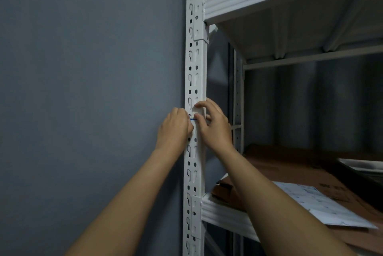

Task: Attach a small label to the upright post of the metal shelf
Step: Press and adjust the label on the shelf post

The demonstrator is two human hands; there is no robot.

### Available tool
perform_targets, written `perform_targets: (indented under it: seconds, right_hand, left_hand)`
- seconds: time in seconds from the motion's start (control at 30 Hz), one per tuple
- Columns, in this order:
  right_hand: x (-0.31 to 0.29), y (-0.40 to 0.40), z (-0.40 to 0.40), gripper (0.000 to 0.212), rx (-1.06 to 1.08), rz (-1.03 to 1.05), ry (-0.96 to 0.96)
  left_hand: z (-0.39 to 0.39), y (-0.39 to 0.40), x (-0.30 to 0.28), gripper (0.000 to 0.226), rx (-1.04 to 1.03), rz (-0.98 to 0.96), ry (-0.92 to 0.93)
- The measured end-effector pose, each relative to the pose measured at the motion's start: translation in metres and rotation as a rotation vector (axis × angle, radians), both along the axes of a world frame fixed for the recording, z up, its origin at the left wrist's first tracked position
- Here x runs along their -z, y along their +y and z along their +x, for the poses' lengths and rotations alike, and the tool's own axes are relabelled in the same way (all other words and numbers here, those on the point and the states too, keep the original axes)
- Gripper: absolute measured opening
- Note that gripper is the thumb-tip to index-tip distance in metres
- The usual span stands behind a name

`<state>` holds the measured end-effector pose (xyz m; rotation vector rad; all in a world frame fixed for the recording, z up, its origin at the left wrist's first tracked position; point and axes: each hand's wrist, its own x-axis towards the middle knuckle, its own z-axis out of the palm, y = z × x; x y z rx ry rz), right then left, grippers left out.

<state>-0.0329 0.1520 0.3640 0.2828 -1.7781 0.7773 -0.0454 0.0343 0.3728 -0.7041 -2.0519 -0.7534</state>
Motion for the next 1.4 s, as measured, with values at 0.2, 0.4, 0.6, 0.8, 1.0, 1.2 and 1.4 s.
perform_targets:
  seconds: [0.2, 0.4, 0.6, 0.8, 1.0, 1.2, 1.4]
  right_hand:
    - [-0.001, 0.001, 0.0, 0.02, -0.003, 0.008, 0.013]
    - [0.0, 0.0, 0.0, 0.019, 0.009, -0.015, 0.013]
    - [-0.002, -0.002, 0.004, 0.019, 0.018, 0.004, 0.01]
    - [-0.007, -0.002, 0.019, 0.016, 0.118, 0.068, -0.053]
    - [-0.027, 0.01, 0.031, 0.02, 0.364, 0.492, 0.125]
    - [-0.057, -0.007, 0.039, 0.019, 0.506, 1.009, -0.016]
    - [-0.08, -0.016, 0.037, 0.02, 0.522, 1.076, -0.311]
  left_hand:
    - [-0.005, -0.017, 0.008, 0.012, 0.065, 0.141, -0.005]
    - [-0.015, -0.023, 0.018, 0.014, 0.095, 0.153, 0.052]
    - [-0.013, -0.014, 0.013, 0.016, 0.173, 0.22, 0.076]
    - [-0.02, -0.01, 0.017, 0.027, 0.234, 0.307, -0.059]
    - [-0.023, -0.001, 0.024, 0.036, 0.341, 0.399, -0.167]
    - [-0.029, 0.007, 0.029, 0.023, 0.468, 0.514, -0.264]
    - [-0.034, 0.009, 0.027, 0.02, 0.502, 0.546, -0.279]
